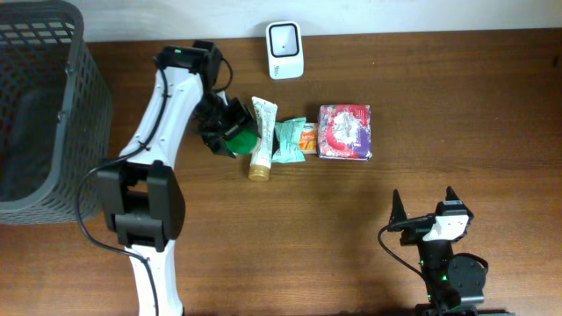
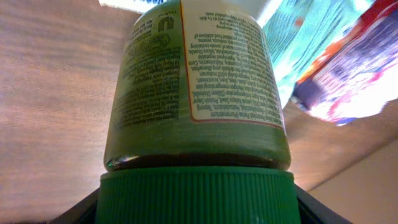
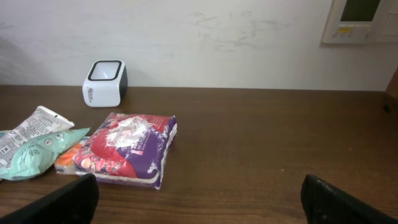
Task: Scan the item barcode
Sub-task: 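Adjust the green jar upright and release it with the left gripper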
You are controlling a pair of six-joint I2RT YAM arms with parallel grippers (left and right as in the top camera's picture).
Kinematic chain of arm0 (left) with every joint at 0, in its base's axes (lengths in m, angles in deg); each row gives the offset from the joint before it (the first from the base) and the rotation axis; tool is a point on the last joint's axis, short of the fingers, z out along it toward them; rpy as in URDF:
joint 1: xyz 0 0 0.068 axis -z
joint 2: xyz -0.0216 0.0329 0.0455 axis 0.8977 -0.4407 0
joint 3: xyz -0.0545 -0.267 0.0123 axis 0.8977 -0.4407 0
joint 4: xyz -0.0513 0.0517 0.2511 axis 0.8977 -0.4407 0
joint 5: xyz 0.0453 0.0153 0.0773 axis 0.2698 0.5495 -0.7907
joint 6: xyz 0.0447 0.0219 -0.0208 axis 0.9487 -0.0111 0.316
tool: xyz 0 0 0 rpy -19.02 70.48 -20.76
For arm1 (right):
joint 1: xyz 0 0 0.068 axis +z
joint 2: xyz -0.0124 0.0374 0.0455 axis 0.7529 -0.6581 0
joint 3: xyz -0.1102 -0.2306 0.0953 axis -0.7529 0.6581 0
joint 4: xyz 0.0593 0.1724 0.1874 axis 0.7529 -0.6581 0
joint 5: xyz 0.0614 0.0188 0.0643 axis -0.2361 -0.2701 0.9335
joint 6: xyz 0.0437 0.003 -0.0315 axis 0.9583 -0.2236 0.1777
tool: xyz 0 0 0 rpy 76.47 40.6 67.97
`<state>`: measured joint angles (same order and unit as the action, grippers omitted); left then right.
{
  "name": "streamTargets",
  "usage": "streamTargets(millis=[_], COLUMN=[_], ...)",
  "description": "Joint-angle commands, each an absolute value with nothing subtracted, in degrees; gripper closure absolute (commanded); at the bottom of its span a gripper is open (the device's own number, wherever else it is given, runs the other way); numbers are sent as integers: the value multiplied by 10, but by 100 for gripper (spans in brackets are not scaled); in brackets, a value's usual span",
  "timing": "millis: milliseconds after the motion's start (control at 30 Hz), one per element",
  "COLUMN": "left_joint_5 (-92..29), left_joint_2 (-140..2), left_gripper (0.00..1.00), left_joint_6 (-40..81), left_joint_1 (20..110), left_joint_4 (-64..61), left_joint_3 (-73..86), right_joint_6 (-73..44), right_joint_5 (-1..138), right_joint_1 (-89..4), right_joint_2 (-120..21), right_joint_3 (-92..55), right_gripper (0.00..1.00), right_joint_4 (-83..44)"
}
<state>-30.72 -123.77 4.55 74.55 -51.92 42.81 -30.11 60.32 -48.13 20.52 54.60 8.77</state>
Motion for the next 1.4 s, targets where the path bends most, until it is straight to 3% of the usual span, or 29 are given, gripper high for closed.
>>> streamTargets(millis=[0, 100, 533, 733, 900, 1000, 1067, 1267, 1367], left_joint_5=[-326, -401, -474, -363, -362, -362, -376, -386, -357], left_joint_2=[-1230, -1230, -1236, -1239, -1240, -1240, -1240, -1239, -1237], left_gripper=[57, 57, 52, 50, 45, 29, 3, 1, 1], left_joint_6=[48, 48, -129, -145, -167, -167, -167, -160, -78], left_joint_1=[716, 692, 676, 676, 658, 643, 635, 630, 634], left_joint_4=[-514, -489, -414, -396, -352, -349, -348, -346, -355], left_joint_3=[437, 437, 429, 363, 339, 334, 334, 336, 363], right_joint_6=[-299, -299, -299, -299, -299, -299, -299, -299, -299], right_joint_5=[601, 601, 601, 600, 601, 601, 600, 600, 601], right_joint_1=[-485, -485, -485, -485, -485, -485, -485, -485, -485], right_joint_2=[208, 208, 208, 208, 208, 208, 208, 208, 208], right_joint_3=[551, 551, 551, 551, 551, 551, 551, 551, 551], right_gripper=[1, 1, 1, 1, 1, 1, 1, 1, 1], right_joint_4=[86, 86, 86, 86, 86, 86, 86, 86, 86])
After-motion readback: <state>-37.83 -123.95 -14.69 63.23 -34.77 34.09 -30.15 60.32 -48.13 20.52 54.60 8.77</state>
